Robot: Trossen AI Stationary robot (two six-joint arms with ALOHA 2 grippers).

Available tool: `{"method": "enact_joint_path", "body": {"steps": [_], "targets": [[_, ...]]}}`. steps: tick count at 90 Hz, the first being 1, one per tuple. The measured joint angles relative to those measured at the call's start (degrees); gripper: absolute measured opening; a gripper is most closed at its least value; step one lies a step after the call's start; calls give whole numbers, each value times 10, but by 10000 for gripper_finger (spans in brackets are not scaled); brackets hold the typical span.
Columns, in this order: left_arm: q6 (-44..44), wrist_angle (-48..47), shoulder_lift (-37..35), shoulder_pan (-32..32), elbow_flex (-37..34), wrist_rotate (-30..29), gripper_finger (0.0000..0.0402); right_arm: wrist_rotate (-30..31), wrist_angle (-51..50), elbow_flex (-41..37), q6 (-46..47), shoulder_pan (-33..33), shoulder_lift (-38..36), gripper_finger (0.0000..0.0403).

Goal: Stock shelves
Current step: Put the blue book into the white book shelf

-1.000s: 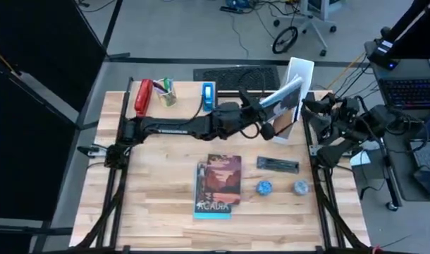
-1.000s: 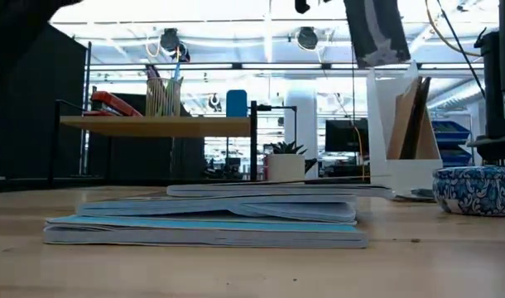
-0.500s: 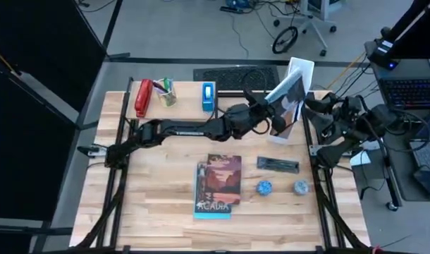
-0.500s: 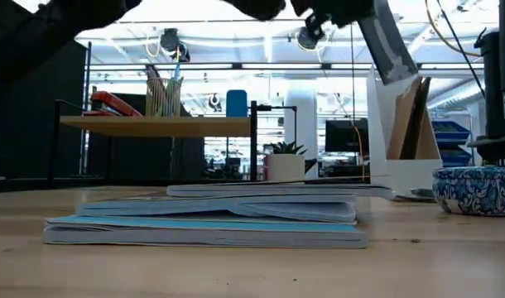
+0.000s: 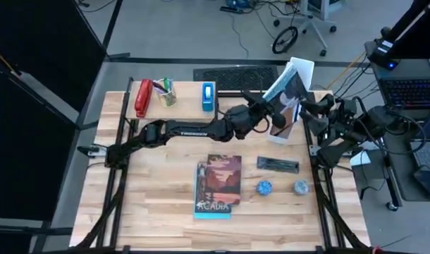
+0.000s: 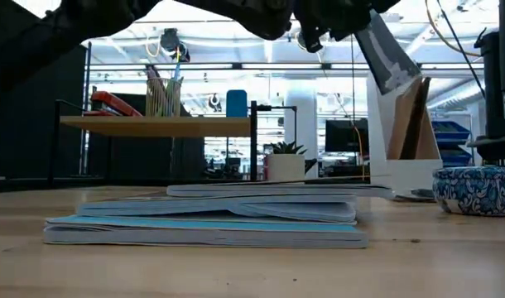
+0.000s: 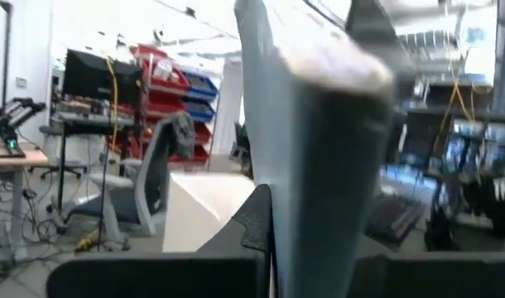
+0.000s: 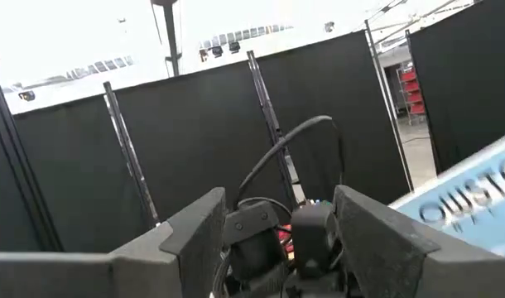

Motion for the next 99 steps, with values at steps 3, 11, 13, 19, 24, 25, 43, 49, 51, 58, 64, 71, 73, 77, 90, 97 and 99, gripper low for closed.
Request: {"method": "enact_joint_path", "body": {"steps": [3, 11, 13, 19, 24, 25, 43, 49, 51, 58, 64, 71, 73, 77, 90, 97, 99], "targets": [[1, 11, 0, 2, 0, 0, 5, 0, 1, 0, -8, 0, 0, 208], [0, 16, -1, 6, 0, 0, 5, 0, 8, 0, -46, 0, 0, 208], [1, 14, -1, 7, 0, 0, 5, 0, 9, 0, -57, 0, 0, 208], [0, 7, -1, 11, 0, 0, 5, 0, 9, 0, -86, 0, 0, 208], [-9, 6, -1, 12, 0, -1, 5, 0, 9, 0, -102, 0, 0, 208], [-12, 6, -1, 13, 0, -1, 5, 0, 9, 0, -104, 0, 0, 208], [-42, 1, -1, 12, 0, 7, 5, 0, 9, 0, -119, 0, 0, 208], [-45, -10, -1, 12, 0, 9, 5, 0, 9, 0, -120, 0, 0, 208], [-45, -14, -1, 12, 0, 9, 5, 0, 9, 0, -120, 0, 0, 208], [-45, -6, 12, 13, 0, 9, 5, 0, 9, 0, -120, 0, 0, 208], [-54, -13, 21, 13, -1, 10, 5, 1, 9, 0, -120, 0, 0, 208], [-60, -19, 30, 12, -1, 13, 5, 1, 9, 0, -120, 0, 0, 208], [-60, -21, 31, 12, -1, 14, 5, 1, 9, 0, -120, 0, 0, 208], [-58, -25, 32, 11, -1, 14, 5, 1, 9, 0, -120, 0, 0, 208], [-59, -43, 33, 11, 0, 13, 5, 1, 9, 0, -120, 0, 0, 208], [-59, -58, 33, 12, 0, 11, 5, 1, 9, 0, -120, 0, 0, 208], [-57, -62, 33, 12, 0, 9, 5, 1, 9, 0, -120, 0, 0, 208]]}}
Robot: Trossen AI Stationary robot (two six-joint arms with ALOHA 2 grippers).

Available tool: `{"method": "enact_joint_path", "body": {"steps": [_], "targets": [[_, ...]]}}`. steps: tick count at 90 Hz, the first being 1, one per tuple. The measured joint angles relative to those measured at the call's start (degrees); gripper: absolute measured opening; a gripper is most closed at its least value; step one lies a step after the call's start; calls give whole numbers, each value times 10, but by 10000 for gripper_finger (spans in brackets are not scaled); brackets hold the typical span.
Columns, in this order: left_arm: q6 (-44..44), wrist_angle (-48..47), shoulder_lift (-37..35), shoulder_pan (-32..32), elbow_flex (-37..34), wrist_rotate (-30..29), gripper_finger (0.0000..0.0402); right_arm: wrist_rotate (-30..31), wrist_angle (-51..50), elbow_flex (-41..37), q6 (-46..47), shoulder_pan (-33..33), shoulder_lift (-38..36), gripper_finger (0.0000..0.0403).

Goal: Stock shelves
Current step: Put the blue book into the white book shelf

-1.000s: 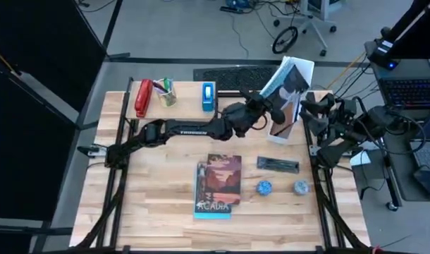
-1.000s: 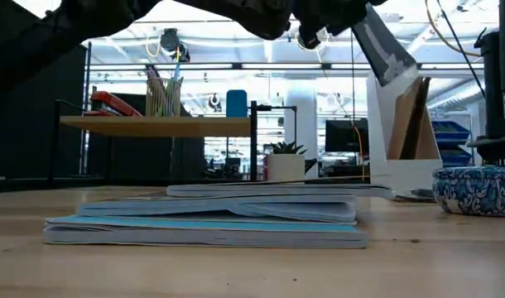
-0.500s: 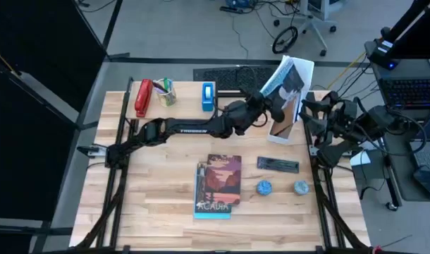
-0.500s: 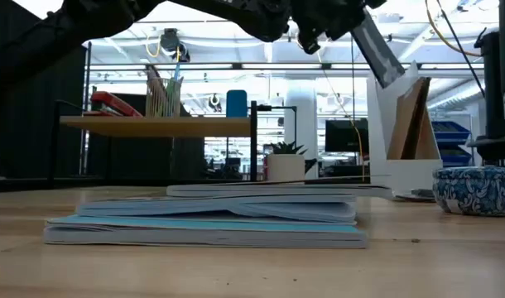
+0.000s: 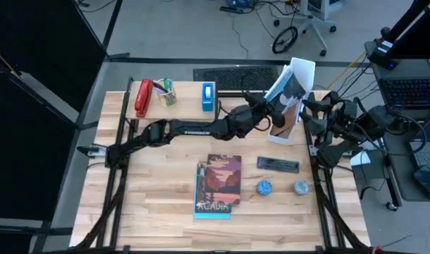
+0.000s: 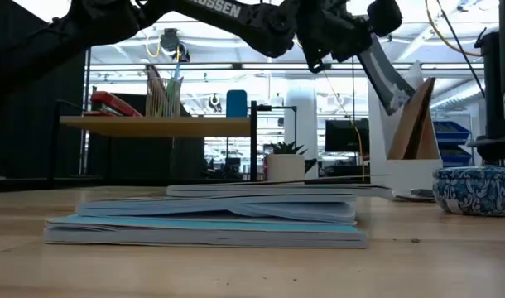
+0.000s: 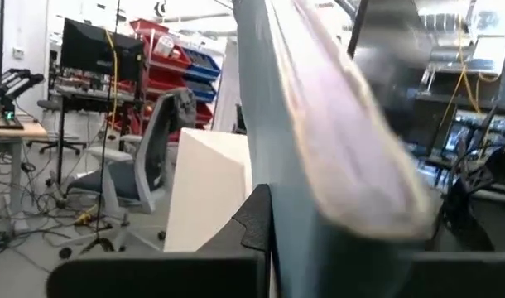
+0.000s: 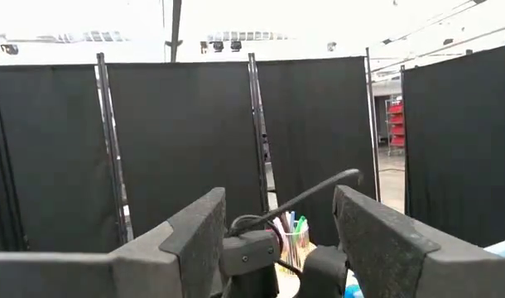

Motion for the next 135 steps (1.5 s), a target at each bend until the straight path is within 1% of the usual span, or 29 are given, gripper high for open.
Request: {"method": "enact_joint_path", "body": {"steps": [9, 24, 44, 73, 81, 90, 97, 114, 122, 135], "targets": [[31, -3, 0, 0, 0, -3, 5, 0, 0, 0, 0, 0, 0, 208], [86, -4, 0, -1, 0, -33, 5, 0, 0, 0, 0, 0, 0, 208], [135, 43, 3, -2, 0, -46, 5, 0, 0, 0, 0, 0, 0, 208], [136, 54, 3, -2, 0, -48, 5, 0, -3, 0, 0, 0, 0, 208], [117, 37, 3, -3, 0, -41, 5, 0, -4, 0, 0, 0, 0, 208], [46, -29, 3, -3, 0, -11, 5, 0, -5, 0, 0, 0, 0, 208], [5, -82, 3, -3, -1, -6, 5, 0, -5, 0, 0, 0, 0, 208], [-17, -165, 3, -3, -1, -4, 5, 0, -11, 0, 0, 0, 0, 208], [-26, -179, 3, -3, -1, 0, 5, 0, -17, 0, 0, 0, 0, 208], [-79, -187, 7, -3, -1, 1, 5, 0, -28, 0, 0, 0, 0, 208]]}}
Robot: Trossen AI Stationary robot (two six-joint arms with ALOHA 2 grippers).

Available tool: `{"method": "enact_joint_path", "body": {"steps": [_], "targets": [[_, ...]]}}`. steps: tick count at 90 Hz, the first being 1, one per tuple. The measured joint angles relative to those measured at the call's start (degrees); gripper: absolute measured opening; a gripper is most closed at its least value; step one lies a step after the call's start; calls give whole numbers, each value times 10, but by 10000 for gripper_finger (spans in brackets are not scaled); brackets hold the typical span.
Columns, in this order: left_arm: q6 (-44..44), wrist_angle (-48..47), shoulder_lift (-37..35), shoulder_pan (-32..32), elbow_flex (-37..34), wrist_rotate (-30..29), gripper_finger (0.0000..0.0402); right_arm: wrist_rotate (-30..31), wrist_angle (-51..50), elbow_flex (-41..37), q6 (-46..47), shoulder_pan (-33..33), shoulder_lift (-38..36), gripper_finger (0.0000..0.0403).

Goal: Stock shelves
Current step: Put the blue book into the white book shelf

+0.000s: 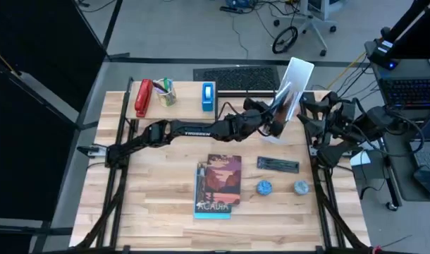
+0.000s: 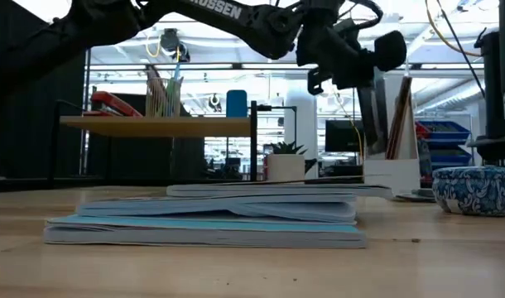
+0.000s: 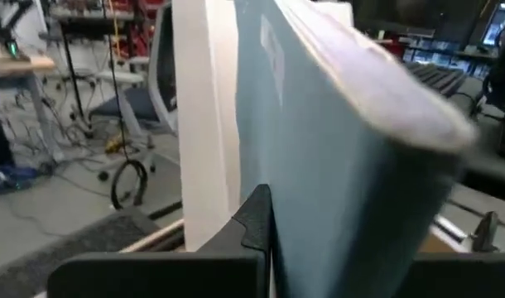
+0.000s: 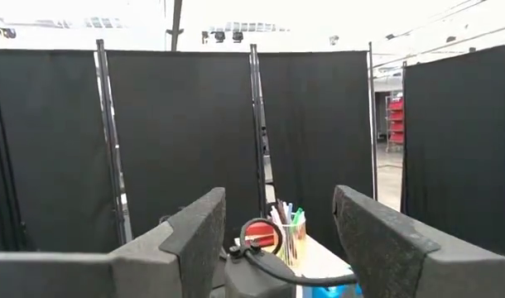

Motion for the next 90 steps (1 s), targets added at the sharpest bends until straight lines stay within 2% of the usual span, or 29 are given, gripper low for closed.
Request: {"method": "enact_joint_path", "body": {"steps": [19, 55, 74, 90], "targets": [[-12, 50, 32, 2, 1, 0, 5, 0, -13, 0, 8, 0, 0, 208], [-14, -59, 34, -2, 1, 5, 13, 0, -25, 0, 9, 0, 2, 208], [-13, -53, 33, -2, 1, 5, 58, 0, -27, 0, -3, 0, 2, 208], [8, -60, 13, -1, 1, 15, 127, 4, -27, 0, -33, 0, 2, 208]]}}
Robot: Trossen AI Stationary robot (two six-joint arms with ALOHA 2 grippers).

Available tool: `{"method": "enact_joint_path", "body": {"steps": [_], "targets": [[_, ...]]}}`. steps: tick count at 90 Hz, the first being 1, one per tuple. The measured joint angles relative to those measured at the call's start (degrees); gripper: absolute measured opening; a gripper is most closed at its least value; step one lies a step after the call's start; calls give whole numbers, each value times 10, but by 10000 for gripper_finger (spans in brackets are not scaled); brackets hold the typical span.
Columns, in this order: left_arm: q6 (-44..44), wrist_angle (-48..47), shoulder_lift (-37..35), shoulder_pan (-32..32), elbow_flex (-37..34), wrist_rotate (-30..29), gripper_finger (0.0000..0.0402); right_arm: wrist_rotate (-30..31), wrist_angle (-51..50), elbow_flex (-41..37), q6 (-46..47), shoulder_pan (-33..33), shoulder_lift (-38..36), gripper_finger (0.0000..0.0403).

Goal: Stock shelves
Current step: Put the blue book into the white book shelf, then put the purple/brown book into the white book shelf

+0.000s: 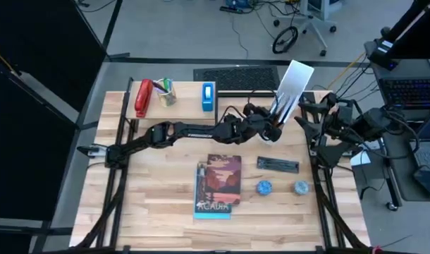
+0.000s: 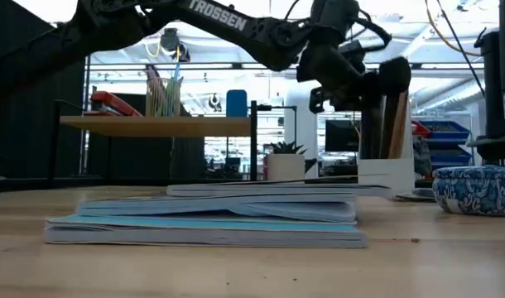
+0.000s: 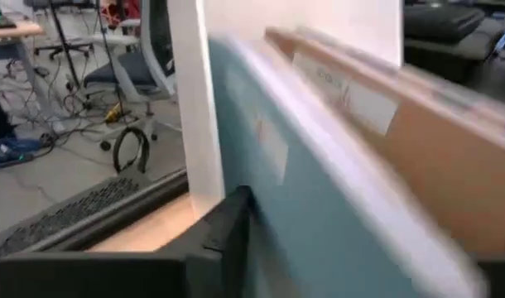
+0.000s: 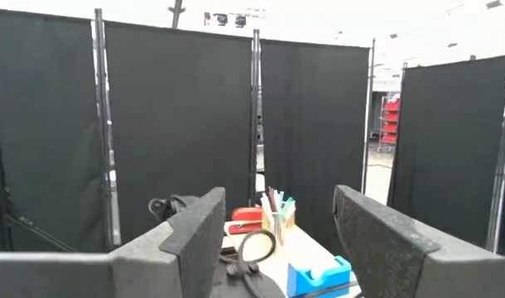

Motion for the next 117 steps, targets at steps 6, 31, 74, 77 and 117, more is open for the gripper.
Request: {"method": "enact_joint_path", "body": {"steps": [6, 31, 74, 77, 117], "targets": [[24, 3, -11, 0, 0, 0, 155, 0, 0, 0, -1, 0, 0, 208], [103, -46, -97, -9, 0, 0, 239, -2, 0, 0, 5, 0, 0, 208], [-74, -470, -258, -97, 0, -14, 251, -69, -175, 0, 209, 0, 40, 208], [-83, -499, -262, -104, 0, -14, 251, -68, -186, 0, 226, 0, 52, 208], [-157, -801, -274, -191, -15, 3, 203, -68, -239, 0, 500, -1, 262, 208]]}}
